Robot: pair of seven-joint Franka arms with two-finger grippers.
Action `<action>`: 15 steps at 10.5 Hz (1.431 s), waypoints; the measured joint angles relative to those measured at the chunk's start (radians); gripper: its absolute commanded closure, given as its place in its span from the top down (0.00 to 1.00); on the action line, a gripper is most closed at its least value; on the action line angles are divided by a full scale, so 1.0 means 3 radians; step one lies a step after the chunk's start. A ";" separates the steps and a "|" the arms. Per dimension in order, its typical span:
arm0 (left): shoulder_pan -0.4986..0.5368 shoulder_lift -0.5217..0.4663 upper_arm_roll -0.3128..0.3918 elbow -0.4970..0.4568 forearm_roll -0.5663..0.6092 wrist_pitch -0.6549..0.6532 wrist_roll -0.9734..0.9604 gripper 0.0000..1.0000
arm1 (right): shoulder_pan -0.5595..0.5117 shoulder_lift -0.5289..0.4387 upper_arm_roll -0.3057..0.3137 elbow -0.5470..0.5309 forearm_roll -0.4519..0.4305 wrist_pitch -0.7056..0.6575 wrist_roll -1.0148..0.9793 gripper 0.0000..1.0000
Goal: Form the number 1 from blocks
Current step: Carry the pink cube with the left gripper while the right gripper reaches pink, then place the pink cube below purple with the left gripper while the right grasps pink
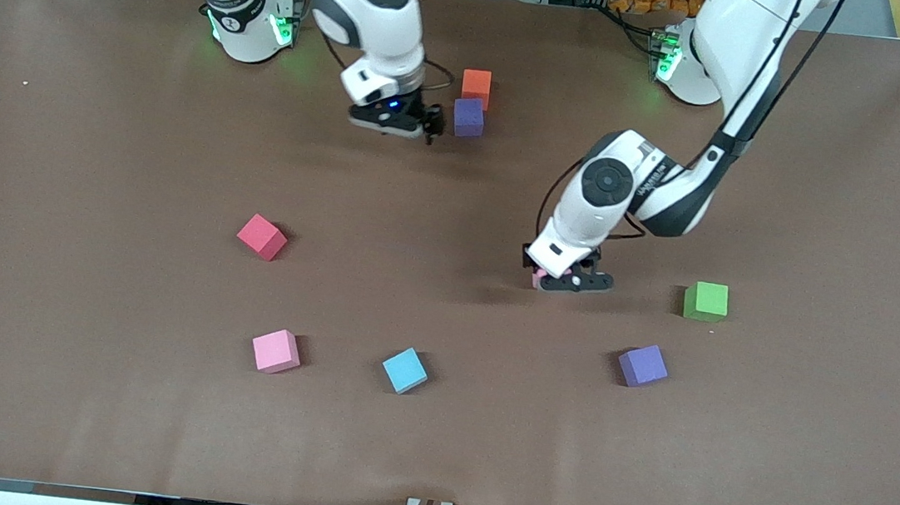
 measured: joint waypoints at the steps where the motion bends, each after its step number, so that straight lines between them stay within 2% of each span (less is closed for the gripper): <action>1: -0.0104 -0.0008 -0.0057 0.0000 0.0000 -0.0039 -0.0167 0.00 | -0.0298 -0.0129 0.0006 -0.0026 -0.0003 -0.0120 -0.0016 1.00; 3: -0.0271 -0.0016 -0.0253 -0.0003 0.0000 -0.0104 -0.0542 0.00 | -0.0897 -0.0244 0.0005 -0.0037 -0.0007 -0.0170 -0.0067 1.00; 5: -0.0413 -0.0018 -0.0392 -0.0005 0.0000 -0.0114 -0.0814 0.00 | -0.1307 -0.0185 -0.0024 -0.0034 -0.0008 0.0005 -0.0274 1.00; 7: -0.0520 -0.0012 -0.0488 -0.0019 0.0000 -0.0133 -0.1005 0.00 | -0.1455 0.0044 -0.0311 0.0086 -0.0015 0.0289 -0.0945 1.00; 9: -0.0548 0.0007 -0.0576 -0.0034 0.0000 -0.0139 -0.1095 0.00 | -0.1529 0.0373 -0.0502 0.0503 -0.0021 0.0250 -0.1968 1.00; 11: -0.0570 0.0035 -0.0656 -0.0042 0.0000 -0.0139 -0.1162 0.00 | -0.1542 0.0762 -0.0532 0.1204 -0.0016 -0.0204 -0.2899 1.00; 13: -0.0597 0.0064 -0.0719 -0.0049 0.0000 -0.0139 -0.1202 0.00 | -0.1484 0.1143 -0.0515 0.1887 -0.0010 -0.0543 -0.3352 1.00; 15: -0.0660 0.0085 -0.0736 -0.0061 0.0002 -0.0139 -0.1212 0.00 | -0.1356 0.1496 -0.0491 0.2298 0.0032 -0.0574 -0.3440 1.00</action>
